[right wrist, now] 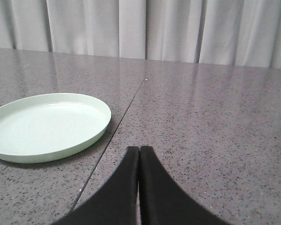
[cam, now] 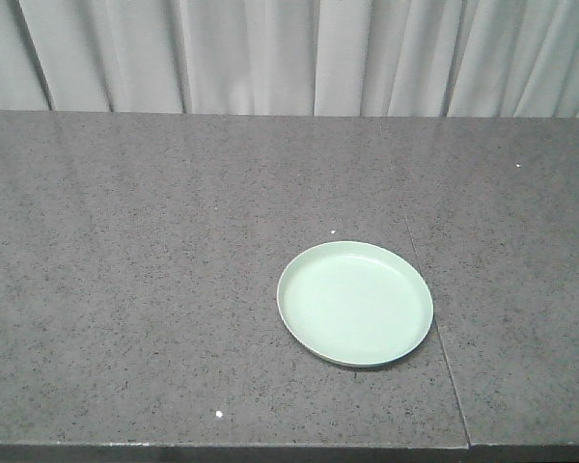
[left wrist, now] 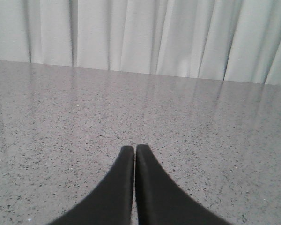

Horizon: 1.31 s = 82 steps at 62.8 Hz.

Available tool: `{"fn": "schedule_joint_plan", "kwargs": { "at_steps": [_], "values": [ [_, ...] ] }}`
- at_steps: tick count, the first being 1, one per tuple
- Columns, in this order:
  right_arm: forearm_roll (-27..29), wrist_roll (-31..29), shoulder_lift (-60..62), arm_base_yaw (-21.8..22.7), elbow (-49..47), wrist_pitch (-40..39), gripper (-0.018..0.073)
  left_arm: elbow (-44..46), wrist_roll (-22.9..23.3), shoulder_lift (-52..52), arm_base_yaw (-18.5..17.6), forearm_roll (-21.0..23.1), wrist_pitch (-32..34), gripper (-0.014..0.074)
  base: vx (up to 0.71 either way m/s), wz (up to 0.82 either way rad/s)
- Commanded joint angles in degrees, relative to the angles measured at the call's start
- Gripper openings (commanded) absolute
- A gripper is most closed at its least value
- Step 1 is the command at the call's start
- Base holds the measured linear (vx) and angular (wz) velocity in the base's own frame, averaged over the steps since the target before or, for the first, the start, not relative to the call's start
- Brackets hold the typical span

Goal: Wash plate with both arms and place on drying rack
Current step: 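Move the right gripper toward the pale green plate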

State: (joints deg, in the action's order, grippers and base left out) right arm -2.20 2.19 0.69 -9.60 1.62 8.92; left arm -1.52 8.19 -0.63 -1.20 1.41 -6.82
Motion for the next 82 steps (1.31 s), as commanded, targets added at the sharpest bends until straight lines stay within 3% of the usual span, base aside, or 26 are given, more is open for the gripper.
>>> {"fn": "schedule_joint_plan", "kwargs": {
  "at_steps": [1, 44, 62, 82],
  "values": [
    [-0.4, -0.2, 0.6, 0.2, 1.1, -4.2, -0.001, -0.9, 0.5, -0.9, -0.1, 0.4, 4.0, -0.0006, 0.0, 0.0],
    [-0.3, 0.0, -1.4, 0.2, -2.3, -4.9, -0.001, -0.9, 0.5, -0.9, -0.1, 0.4, 4.0, -0.0006, 0.0, 0.0],
    [-0.6, -0.7, -16.4, 0.2, -13.2, -4.1, -0.001, -0.9, 0.5, -0.9, -0.1, 0.4, 4.0, -0.0006, 0.0, 0.0],
    [-0.9, -2.2, -37.3, 0.2, -24.3, 8.6, -0.001, -0.9, 0.5, -0.9, -0.1, 0.4, 4.0, -0.0006, 0.0, 0.0]
  ]
}}
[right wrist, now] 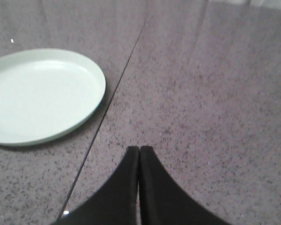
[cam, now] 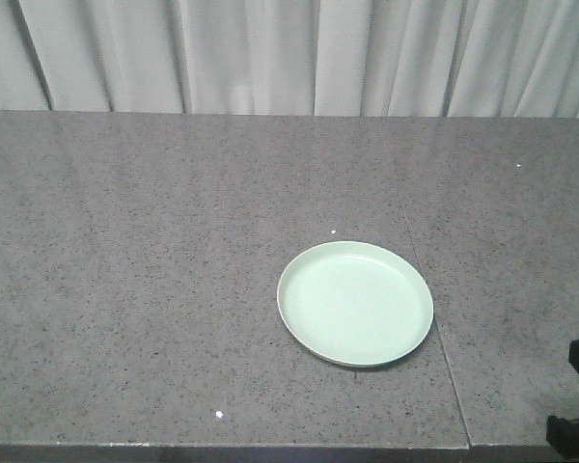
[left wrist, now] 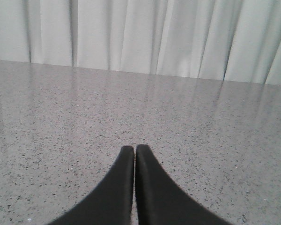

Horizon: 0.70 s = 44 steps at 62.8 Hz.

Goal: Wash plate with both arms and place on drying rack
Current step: 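Move the right gripper toward the pale green plate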

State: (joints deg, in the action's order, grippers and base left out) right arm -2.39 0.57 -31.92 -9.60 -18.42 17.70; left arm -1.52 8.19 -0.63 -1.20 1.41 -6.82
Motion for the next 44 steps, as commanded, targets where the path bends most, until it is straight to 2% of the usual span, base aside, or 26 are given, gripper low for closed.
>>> {"fn": "schedule_joint_plan", "kwargs": {
  "at_steps": [1, 16, 35, 44],
  "values": [
    [-0.7, -0.6, -5.4, 0.2, -4.7, 0.0, -0.001, -0.9, 0.5, -0.9, -0.1, 0.4, 4.0, -0.0006, 0.0, 0.0],
    [-0.1, -0.2, -12.0, 0.2, -10.7, 7.6, -0.001, -0.9, 0.5, -0.9, -0.1, 0.4, 4.0, -0.0006, 0.0, 0.0],
    [-0.3, -0.1, -12.1, 0.2, -10.8, 4.5, -0.0005, -0.9, 0.5, -0.9, -0.1, 0.4, 4.0, -0.0006, 0.0, 0.0],
    [-0.3, -0.1, -12.1, 0.2, -10.8, 4.5, 0.0027, -0.9, 0.5, -0.9, -0.1, 0.4, 4.0, -0.0006, 0.0, 0.0]
  ]
}}
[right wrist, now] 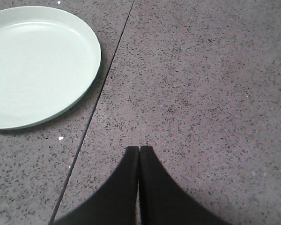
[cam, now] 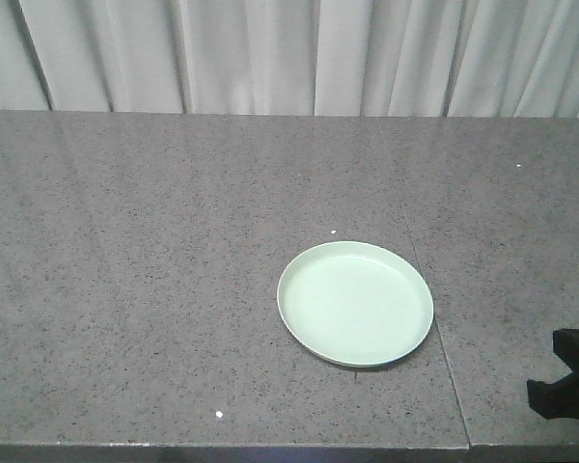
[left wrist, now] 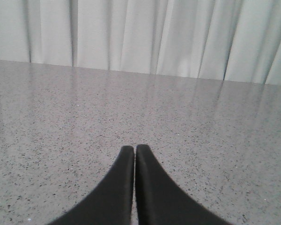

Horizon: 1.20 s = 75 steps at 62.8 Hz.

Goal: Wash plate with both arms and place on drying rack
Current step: 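Move the right gripper toward the pale green plate, then lower the open right gripper onto the plate rim nearest the robot's right side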

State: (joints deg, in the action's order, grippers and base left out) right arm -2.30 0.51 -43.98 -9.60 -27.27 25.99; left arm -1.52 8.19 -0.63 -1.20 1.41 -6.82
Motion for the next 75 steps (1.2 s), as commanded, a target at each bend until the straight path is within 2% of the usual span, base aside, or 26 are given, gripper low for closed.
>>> {"fn": "schedule_joint_plan", "kwargs": {
  "at_steps": [1, 12, 30, 36, 41, 50, 58, 66, 70, 75],
  "values": [
    [-0.4, 0.0, 0.0, 0.2, -2.0, -3.7, 0.0034, -0.9, 0.5, -0.9, -0.1, 0.4, 4.0, -0.0006, 0.0, 0.0],
    [-0.5, -0.5, 0.0, 0.2, -2.0, -3.6, 0.014, -0.9, 0.5, -0.9, -0.1, 0.4, 4.0, -0.0006, 0.0, 0.0],
    [-0.5, -1.8, 0.0, 0.2, -2.0, -4.1, 0.0387, -0.9, 0.5, -0.9, -0.1, 0.4, 4.0, -0.0006, 0.0, 0.0],
    [-0.5, -3.7, 0.0, 0.2, -2.0, -4.1, 0.0414, -0.9, 0.5, -0.9, -0.1, 0.4, 4.0, -0.0006, 0.0, 0.0],
    [0.6, -7.7, 0.0, 0.2, -2.0, -4.3, 0.0414, -0.9, 0.5, -0.9, -0.1, 0.4, 4.0, -0.0006, 0.0, 0.0],
    [7.4, -17.8, 0.0, 0.2, -2.0, -6.2, 0.0413, -0.9, 0.5, -0.9, -0.1, 0.4, 4.0, -0.0006, 0.0, 0.0],
    [16.6, -29.2, -1.1, 0.2, -2.7, -7.4, 0.0413, -0.9, 0.5, -0.9, -0.1, 0.4, 4.0, -0.0006, 0.0, 0.0],
    [25.7, -39.4, -4.6, 0.2, -6.8, -5.2, 0.0413, -0.9, 0.5, -0.9, -0.1, 0.4, 4.0, -0.0006, 0.0, 0.0],
    [28.4, -41.3, -6.8, 0.2, -9.5, -3.3, 0.0413, -0.9, 0.5, -0.9, -0.1, 0.4, 4.0, -0.0006, 0.0, 0.0],
    [30.6, -40.8, -10.5, 0.2, -14.0, -0.9, 0.0413, -0.9, 0.5, -0.9, -0.1, 0.4, 4.0, -0.0006, 0.0, 0.0]
  ]
}}
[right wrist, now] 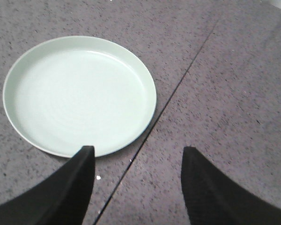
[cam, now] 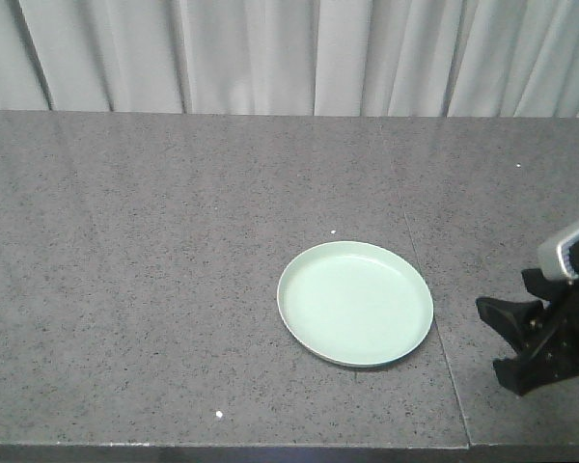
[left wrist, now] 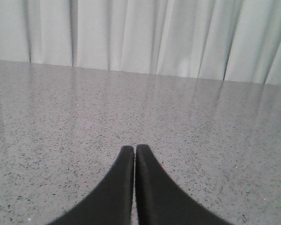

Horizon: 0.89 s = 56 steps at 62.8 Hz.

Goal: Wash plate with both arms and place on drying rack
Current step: 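Lower the open right gripper onto the plate rim nearest the robot's right side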

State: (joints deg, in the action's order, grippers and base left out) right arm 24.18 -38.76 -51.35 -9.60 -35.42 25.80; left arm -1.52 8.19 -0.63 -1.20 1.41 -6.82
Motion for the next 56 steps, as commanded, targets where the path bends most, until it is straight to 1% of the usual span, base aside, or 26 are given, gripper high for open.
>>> {"fn": "schedule_joint_plan", "kwargs": {
  "at_steps": [1, 12, 22, 25, 33, 39, 46, 56],
  "values": [
    [4.2, -1.3, -3.7, 0.2, -6.7, -0.2, 0.0413, -0.9, 0.5, -0.9, -0.1, 0.4, 4.0, -0.0006, 0.0, 0.0],
    [3.7, 3.4, -11.8, 0.2, -16.2, 4.5, 0.0414, -0.9, 0.5, -0.9, -0.1, 0.4, 4.0, -0.0006, 0.0, 0.0],
    [2.4, 13.2, -19.0, 0.2, -23.8, 8.3, 0.0414, -0.9, 0.5, -0.9, -0.1, 0.4, 4.0, -0.0006, 0.0, 0.0],
    [1.1, 15.0, -20.9, 0.2, -26.1, 10.1, 0.0414, -0.9, 0.5, -0.9, -0.1, 0.4, 4.0, -0.0006, 0.0, 0.0],
    [-4.3, 21.2, -26.4, 0.2, -30.7, 15.8, 0.0414, -0.9, 0.5, -0.9, -0.1, 0.4, 4.0, -0.0006, 0.0, 0.0],
    [-6.3, 23.9, -30.5, -0.1, -33.4, 19.1, 0.0414, -0.9, 0.5, -0.9, -0.1, 0.4, 4.0, -0.0006, 0.0, 0.0],
    [-8.3, 24.9, -34.1, -1.4, -35.6, 20.7, 0.0414, -0.9, 0.5, -0.9, -0.1, 0.4, 4.0, -0.0006, 0.0, 0.0],
    [-13.2, 29.7, -38.0, -2.7, -37.9, 21.9, 0.0414, -0.9, 0.5, -0.9, -0.1, 0.4, 4.0, -0.0006, 0.0, 0.0]
  ]
}}
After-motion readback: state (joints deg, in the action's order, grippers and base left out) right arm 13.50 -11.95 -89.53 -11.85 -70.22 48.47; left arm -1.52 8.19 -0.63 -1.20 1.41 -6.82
